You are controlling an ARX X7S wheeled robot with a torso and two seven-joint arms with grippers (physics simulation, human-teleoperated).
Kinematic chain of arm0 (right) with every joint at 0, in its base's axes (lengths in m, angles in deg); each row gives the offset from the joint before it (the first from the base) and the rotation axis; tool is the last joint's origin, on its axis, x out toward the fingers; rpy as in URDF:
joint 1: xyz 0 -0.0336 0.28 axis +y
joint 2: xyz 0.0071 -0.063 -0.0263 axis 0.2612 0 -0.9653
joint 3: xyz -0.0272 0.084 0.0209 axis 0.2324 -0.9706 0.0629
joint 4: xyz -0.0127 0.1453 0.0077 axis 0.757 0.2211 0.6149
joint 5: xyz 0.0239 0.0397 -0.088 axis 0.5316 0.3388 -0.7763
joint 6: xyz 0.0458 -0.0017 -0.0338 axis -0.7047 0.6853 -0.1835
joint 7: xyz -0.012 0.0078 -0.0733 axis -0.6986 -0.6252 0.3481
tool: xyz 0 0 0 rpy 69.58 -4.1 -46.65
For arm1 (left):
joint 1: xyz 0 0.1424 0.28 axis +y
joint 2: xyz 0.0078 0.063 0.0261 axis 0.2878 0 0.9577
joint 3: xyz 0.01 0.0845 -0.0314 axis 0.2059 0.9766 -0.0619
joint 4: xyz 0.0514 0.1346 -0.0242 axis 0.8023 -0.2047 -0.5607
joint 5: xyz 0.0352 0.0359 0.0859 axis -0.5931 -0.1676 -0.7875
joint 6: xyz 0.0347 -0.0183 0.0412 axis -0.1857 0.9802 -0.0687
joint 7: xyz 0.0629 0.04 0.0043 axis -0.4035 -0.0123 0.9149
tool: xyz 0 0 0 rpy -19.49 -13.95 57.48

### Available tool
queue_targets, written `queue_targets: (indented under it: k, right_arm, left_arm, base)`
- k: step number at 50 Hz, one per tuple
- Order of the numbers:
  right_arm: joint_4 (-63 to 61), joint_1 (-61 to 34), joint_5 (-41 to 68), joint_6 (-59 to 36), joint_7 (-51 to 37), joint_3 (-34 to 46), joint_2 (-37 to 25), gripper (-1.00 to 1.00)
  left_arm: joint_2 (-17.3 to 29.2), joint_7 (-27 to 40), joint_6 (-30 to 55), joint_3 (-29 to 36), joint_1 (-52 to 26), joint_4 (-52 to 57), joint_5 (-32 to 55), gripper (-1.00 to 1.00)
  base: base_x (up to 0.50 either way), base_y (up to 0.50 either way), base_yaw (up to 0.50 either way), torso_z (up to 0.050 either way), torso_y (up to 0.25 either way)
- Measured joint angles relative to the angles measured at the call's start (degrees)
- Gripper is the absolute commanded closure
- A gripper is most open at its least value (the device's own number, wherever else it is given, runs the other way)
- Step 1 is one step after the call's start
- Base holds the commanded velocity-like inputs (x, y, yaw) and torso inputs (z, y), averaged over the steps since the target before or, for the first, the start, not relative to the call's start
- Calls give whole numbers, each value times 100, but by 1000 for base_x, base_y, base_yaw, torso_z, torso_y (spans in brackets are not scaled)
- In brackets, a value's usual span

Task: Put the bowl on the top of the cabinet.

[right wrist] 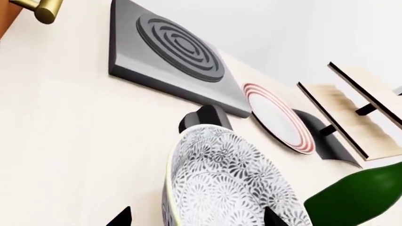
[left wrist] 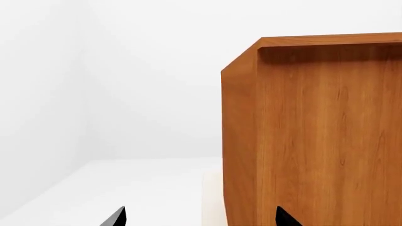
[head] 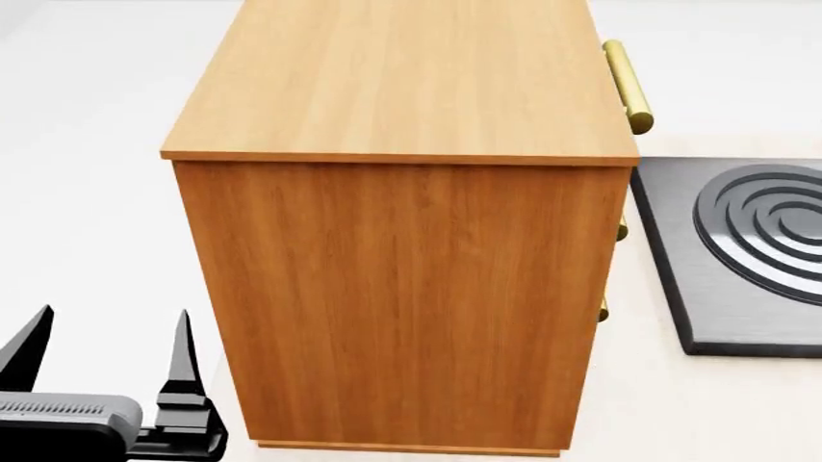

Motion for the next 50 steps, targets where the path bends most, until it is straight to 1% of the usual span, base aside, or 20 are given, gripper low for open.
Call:
queue_targets:
  k: [50]
  right_arm:
    - [383, -3, -36, 291, 72, 54, 80, -100]
  left_arm:
    - [88, 113, -8, 94, -8, 45, 72, -100]
  base:
    - [0, 0, 0, 0, 0]
